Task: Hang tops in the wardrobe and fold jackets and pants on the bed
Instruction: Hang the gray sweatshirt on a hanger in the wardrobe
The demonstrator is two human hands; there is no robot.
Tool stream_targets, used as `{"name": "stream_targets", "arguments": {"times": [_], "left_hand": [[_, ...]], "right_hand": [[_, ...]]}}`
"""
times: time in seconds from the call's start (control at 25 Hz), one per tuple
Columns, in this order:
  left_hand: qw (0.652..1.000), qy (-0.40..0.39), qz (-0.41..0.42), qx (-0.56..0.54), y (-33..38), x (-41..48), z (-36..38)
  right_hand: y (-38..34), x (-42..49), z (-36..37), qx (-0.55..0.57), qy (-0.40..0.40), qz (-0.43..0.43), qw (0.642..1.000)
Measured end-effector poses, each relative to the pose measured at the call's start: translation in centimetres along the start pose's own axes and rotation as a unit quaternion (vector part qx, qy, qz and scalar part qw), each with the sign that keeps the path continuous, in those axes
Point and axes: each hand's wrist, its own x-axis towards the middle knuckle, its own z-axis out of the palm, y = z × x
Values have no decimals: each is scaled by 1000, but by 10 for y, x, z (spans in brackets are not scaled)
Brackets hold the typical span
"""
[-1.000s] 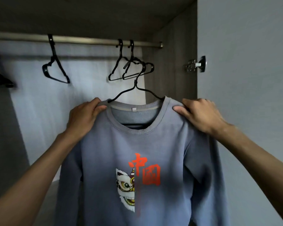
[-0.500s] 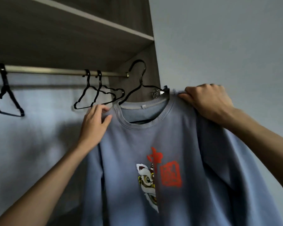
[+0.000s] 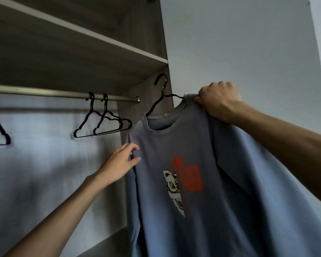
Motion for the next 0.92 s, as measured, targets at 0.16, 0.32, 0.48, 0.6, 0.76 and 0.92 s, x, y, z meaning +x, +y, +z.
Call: {"name": "stream_targets", "arguments": {"times": [0.16, 0.32, 0.48, 0.6, 0.76, 0.92], "left_hand": [[997, -66, -31, -7, -4, 14, 16], [994, -90, -63, 5, -11, 24, 30], [992, -92, -81, 12, -25, 37, 46], [992, -85, -91, 10, -46, 54, 56], [992, -91, -89, -18, -89, 77, 70], [988, -107, -96, -56, -129, 96, 89]], "right_hand": [[-17, 34, 17, -12, 11, -12, 1000], [-36, 56, 39, -25, -7, -50, 998], [-56, 80, 60, 2, -16, -49, 999], [-74, 104, 74, 15, -7, -40, 999], [-108, 139, 95, 20, -3, -34, 999], [-144, 168, 118, 5, 2, -41, 999]]}}
